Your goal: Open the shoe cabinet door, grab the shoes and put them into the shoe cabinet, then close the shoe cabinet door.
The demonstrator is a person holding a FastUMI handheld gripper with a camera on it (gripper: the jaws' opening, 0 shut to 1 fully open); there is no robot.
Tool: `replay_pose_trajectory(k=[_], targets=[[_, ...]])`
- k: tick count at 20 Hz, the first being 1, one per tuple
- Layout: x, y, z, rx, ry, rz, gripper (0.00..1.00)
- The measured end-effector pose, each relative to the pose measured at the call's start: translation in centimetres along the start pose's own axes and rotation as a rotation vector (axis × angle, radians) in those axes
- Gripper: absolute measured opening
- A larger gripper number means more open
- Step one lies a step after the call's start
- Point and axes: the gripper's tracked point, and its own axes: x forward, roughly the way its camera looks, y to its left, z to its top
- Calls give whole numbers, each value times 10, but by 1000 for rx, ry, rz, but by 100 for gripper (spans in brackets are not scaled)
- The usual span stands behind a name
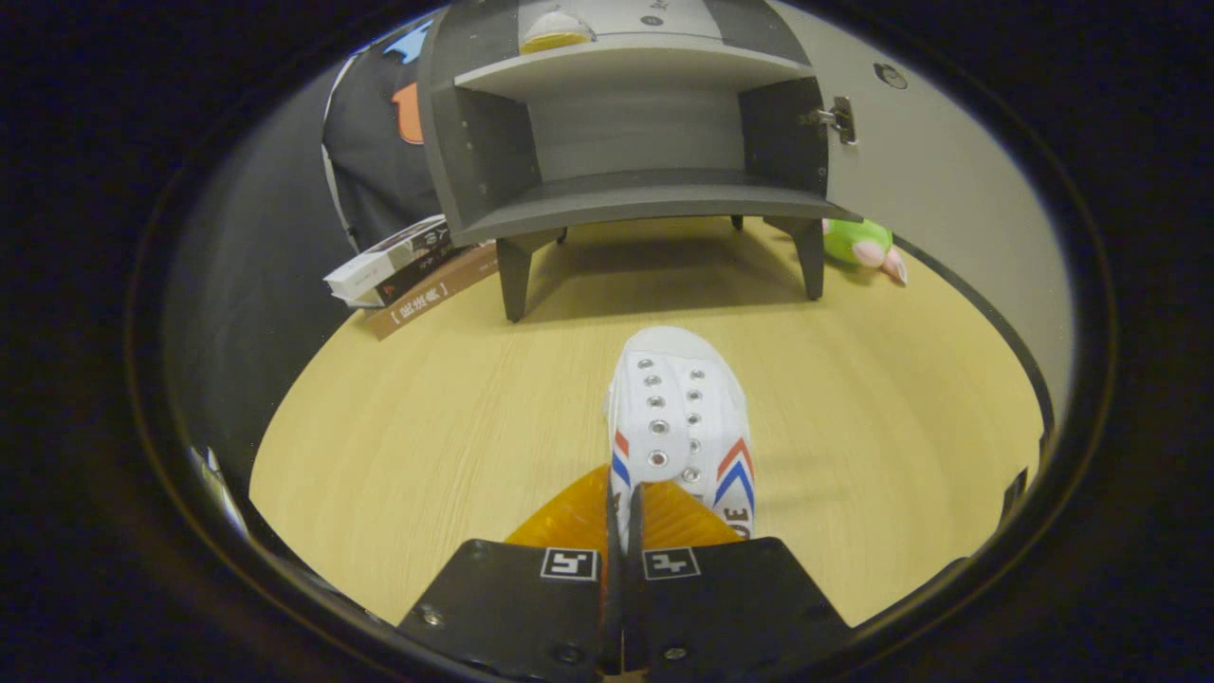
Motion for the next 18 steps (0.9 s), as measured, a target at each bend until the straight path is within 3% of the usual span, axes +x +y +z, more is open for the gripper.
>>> replay_pose_trajectory(k=[9, 14, 18], targets=[[-75, -8, 89, -69, -60, 44, 4], [-127, -4, 176, -157, -166, 47, 4], [-157, -4, 259, -137, -277, 15, 4]])
